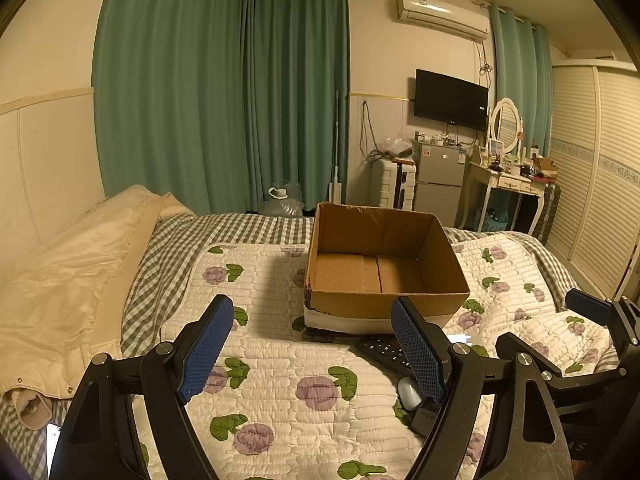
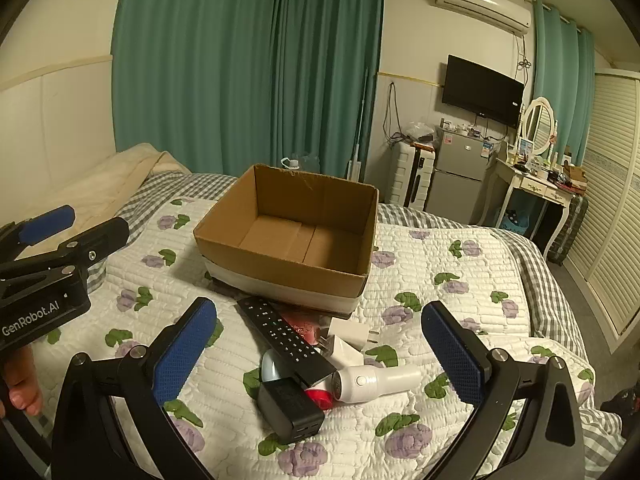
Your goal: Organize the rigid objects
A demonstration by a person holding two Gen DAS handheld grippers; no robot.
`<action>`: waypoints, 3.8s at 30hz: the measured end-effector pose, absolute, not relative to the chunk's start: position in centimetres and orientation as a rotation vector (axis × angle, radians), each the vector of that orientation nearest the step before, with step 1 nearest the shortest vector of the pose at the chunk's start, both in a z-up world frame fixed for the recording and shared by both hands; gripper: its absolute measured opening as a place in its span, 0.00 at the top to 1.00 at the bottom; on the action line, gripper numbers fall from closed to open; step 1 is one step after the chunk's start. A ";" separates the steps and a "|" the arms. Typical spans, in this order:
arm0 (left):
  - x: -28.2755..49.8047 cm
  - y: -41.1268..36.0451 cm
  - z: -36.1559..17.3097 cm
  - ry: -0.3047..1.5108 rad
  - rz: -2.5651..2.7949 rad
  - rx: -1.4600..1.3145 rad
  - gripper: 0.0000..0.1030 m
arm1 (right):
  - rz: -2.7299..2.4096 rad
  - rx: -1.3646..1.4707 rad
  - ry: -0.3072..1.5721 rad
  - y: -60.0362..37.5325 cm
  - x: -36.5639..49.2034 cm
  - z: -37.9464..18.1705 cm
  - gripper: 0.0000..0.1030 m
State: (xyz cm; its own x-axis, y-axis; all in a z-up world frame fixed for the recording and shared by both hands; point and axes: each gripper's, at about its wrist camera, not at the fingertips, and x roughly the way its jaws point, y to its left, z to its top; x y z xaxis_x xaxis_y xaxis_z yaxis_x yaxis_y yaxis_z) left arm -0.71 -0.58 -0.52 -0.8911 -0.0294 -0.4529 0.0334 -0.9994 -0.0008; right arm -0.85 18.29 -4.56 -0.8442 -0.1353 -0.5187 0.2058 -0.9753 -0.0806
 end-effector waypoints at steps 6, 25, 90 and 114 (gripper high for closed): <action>-0.7 -0.6 -0.5 0.014 -3.024 0.723 0.19 | -2.844 0.788 0.200 18.2 -0.8 -4.7 0.00; -0.6 -0.7 -0.6 0.008 -3.024 0.723 0.19 | -2.830 0.789 0.206 18.0 -0.7 -4.9 0.00; -4.2 10.4 -11.2 -0.119 -3.060 1.364 0.21 | -2.630 1.187 0.195 26.8 -4.8 -11.9 0.82; -4.9 13.2 -15.3 -0.302 -3.064 1.497 0.26 | -2.641 1.168 0.113 27.8 -5.3 -12.5 0.82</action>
State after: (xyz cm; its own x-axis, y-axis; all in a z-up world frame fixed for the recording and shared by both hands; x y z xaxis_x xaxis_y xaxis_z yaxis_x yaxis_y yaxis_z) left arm -4.92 13.23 -15.34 -0.5859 0.1730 -0.7917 -0.3242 -0.9454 0.0333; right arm -5.28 27.75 -12.46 -0.6471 -0.1961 -0.7368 0.2582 -0.9656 0.0301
